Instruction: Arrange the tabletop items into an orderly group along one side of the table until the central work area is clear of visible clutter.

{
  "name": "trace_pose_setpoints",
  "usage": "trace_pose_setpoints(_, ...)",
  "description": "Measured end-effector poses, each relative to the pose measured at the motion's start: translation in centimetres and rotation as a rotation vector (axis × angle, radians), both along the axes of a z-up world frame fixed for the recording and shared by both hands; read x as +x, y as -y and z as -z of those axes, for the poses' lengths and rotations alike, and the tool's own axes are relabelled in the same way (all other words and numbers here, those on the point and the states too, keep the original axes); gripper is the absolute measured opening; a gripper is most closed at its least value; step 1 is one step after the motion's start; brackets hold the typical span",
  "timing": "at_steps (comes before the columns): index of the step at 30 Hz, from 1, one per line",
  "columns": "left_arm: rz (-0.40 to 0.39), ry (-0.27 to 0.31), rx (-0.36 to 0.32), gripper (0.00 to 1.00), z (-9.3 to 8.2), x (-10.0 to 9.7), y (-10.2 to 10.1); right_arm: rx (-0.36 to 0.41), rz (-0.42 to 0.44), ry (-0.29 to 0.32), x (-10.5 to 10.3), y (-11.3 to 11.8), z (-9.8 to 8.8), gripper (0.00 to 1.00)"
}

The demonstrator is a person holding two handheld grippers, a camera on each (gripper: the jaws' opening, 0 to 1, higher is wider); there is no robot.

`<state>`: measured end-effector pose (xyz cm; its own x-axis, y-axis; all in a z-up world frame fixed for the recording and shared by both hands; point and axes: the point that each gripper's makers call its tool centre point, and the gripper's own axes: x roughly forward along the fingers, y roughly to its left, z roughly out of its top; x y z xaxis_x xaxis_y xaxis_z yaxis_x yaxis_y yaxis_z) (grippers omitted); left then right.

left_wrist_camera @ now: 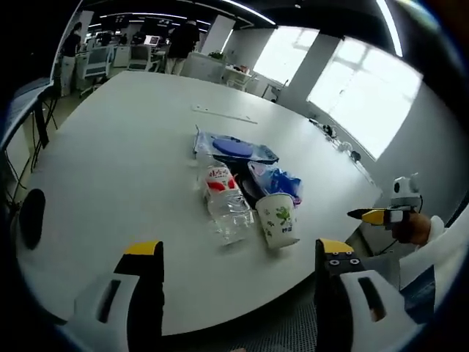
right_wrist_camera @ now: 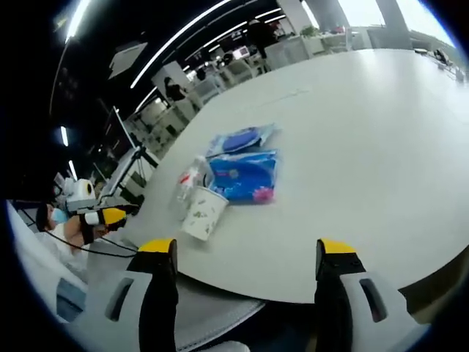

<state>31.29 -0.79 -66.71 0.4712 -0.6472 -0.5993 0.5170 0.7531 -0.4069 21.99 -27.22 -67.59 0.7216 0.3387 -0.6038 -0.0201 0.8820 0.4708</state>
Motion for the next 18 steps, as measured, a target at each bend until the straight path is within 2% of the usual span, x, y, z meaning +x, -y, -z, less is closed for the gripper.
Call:
trace_pose_setpoints(5,0.005,-0.021,0.038,0.85,0.7,0.5,0.3,0.001,0.008,0.0,0.1,0.5,0.1,0.76)
trace_pose_setpoints(8,0.023,-0.036,0.041,0.82,1.0,0.5,0.9,0.005,0.013,0.0,0.2,0.6,0.2,0.76)
trace_pose_setpoints(18,0.03,-0.07,0.05,0.82,1.8,1.1,2.4,0.013,0.017,-0.004,0.0,0.6,0.4,0.75)
